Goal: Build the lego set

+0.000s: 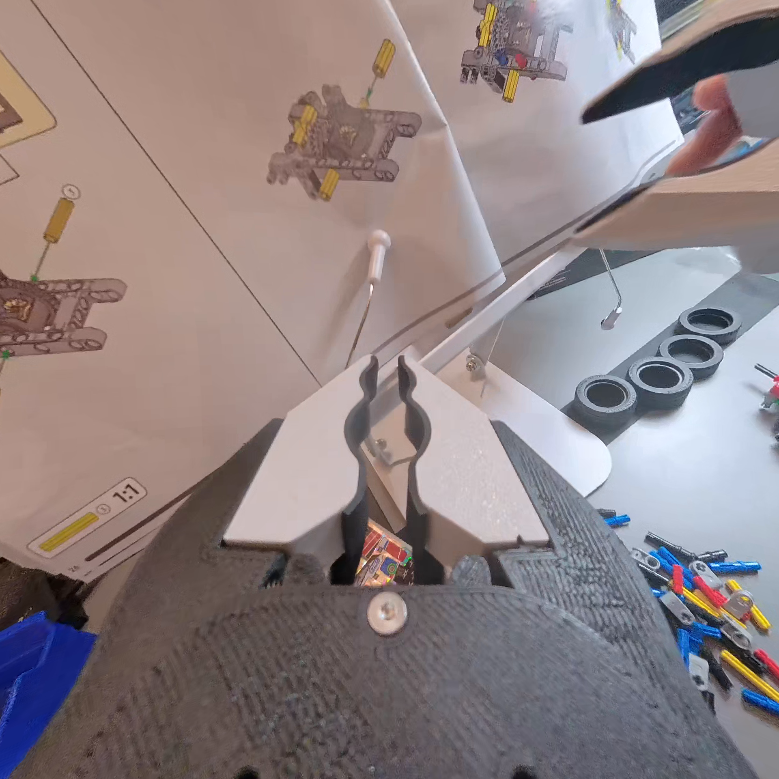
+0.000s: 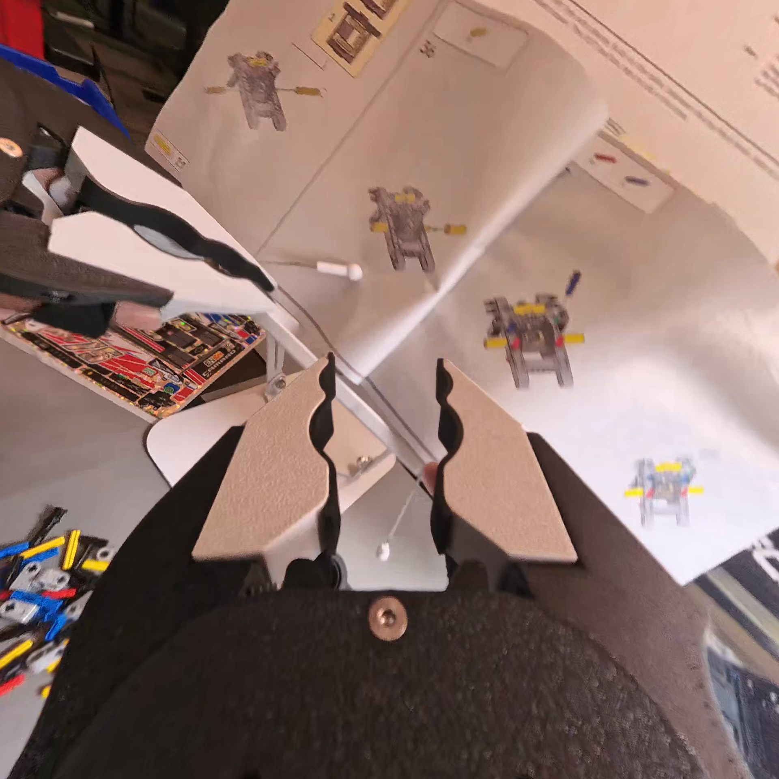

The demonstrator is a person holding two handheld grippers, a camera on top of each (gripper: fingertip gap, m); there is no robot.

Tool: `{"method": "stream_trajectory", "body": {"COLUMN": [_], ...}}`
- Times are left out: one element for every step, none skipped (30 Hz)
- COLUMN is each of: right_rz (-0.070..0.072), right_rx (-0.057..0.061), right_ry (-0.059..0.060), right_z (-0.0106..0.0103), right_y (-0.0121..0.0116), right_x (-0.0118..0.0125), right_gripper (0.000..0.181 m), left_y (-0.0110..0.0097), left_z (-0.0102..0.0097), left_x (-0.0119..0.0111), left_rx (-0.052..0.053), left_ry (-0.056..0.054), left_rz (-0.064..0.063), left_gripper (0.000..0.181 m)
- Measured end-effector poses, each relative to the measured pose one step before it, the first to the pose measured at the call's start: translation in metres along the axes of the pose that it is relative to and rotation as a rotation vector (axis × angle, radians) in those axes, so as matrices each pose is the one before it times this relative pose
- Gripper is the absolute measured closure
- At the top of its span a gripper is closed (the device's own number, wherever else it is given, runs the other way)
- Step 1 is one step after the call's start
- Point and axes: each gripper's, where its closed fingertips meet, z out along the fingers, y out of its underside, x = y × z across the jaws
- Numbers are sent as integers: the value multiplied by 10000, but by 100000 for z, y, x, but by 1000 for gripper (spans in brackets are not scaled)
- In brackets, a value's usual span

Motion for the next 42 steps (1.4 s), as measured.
{"method": "stream_trajectory", "body": {"right_rz": [248,322,397,442,356,167,-16,-46,138,248,116,-105,-220,-207,-208,-284,-444,-547,-515,-466,-347,-231,-359,-602,-937,-1147,-1083,-998,-968,-798,-661,-683,-593,-507,-474,-365,-265,-89,337,393,107,98], "right_rx": [-23,-47,-52,-102,-134,-142,-225,-279,-251,-228,-187,-83,-28,-13,-37,-72,-57,-46,-111,-199,-137,-125,10,-2,-93,-147,-188,-152,-63,-1,1,7,12,45,114,149,106,77,49,65,109,22], "right_ry": [21,-2,-10,11,36,134,236,177,-10,-105,19,107,125,14,-64,40,158,307,473,342,245,375,291,285,391,336,212,236,272,207,140,160,136,105,138,140,-11,-137,-199,-96,97,137], "right_z": [-663,-617,-587,-505,-450,-349,-205,-17,150,260,341,413,508,603,679,678,582,436,189,-29,-276,-463,-500,-470,-421,-320,-173,-110,-63,4,69,121,173,219,246,266,304,410,513,359,98,-66], "right_y": [721,733,753,889,1021,1111,1321,1451,1391,1228,963,595,304,85,-32,-100,-155,-140,10,183,173,204,53,-51,-160,-216,-131,-47,-16,-13,-26,-38,-44,-65,-156,-232,-249,-106,82,75,-4,47], "right_x": [243,200,153,159,194,344,509,427,120,-71,40,74,51,-170,-335,-217,-52,199,507,409,434,827,866,824,787,493,260,335,479,486,455,512,548,582,690,732,453,107,-163,-151,55,63], "right_gripper": [135,135,135,135,135,135,134,134,135,135,136,138,139,140,140,140,142,153,173,179,180,181,181,181,181,181,181,181,181,181,181,181,181,181,180,178,177,177,176,176,175,174], "left_y": [-12,-1,-58,-171,-309,-301,-248,-332,-461,-553,-616,-623,-530,-372,-306,-247,-195,-158,46,327,116,39,28,67,36,-1,0,14,-1,26,15,22,16,11,10,0,17,4,-14,24,149,35], "left_z": [63,36,8,-52,-80,-66,2,38,57,129,211,342,489,623,721,758,731,657,574,525,332,208,172,215,164,101,49,3,-25,-30,-40,-47,-43,-38,-38,-33,-38,-36,-24,-24,14,-7], "left_x": [23,22,-26,39,316,544,601,555,595,670,808,915,874,554,339,276,107,51,-107,-218,-130,-94,-43,-28,-36,-65,-42,9,11,6,-15,-4,-6,13,6,19,1,5,13,-9,5,36], "left_rx": [53,-5,4,76,156,117,35,50,79,79,77,45,-41,-149,-171,-174,-170,-145,-247,-365,-158,-89,-83,-109,-89,-69,-42,-5,22,27,15,8,15,20,20,18,17,41,65,19,-66,12], "left_ry": [-29,-22,-86,-88,46,168,183,132,140,171,216,259,200,0,-89,-68,-101,-113,-191,-243,-162,-101,-46,-37,-69,-107,-93,-51,-21,-1,21,34,44,43,35,28,11,11,9,-6,15,51], "left_rz": [-58,-88,-53,-21,-7,-26,-12,33,56,62,73,91,125,150,137,92,83,152,243,353,389,237,105,36,-11,-15,15,27,23,31,29,20,13,3,-3,-12,-24,-33,-52,-49,-17,6], "left_gripper": [174,174,174,175,175,174,172,172,172,171,170,170,170,171,173,174,175,177,178,180,181,181,181,181,181,181,181,181,181,181,181,181,181,181,181,181,181,181,181,181,181,181]}}
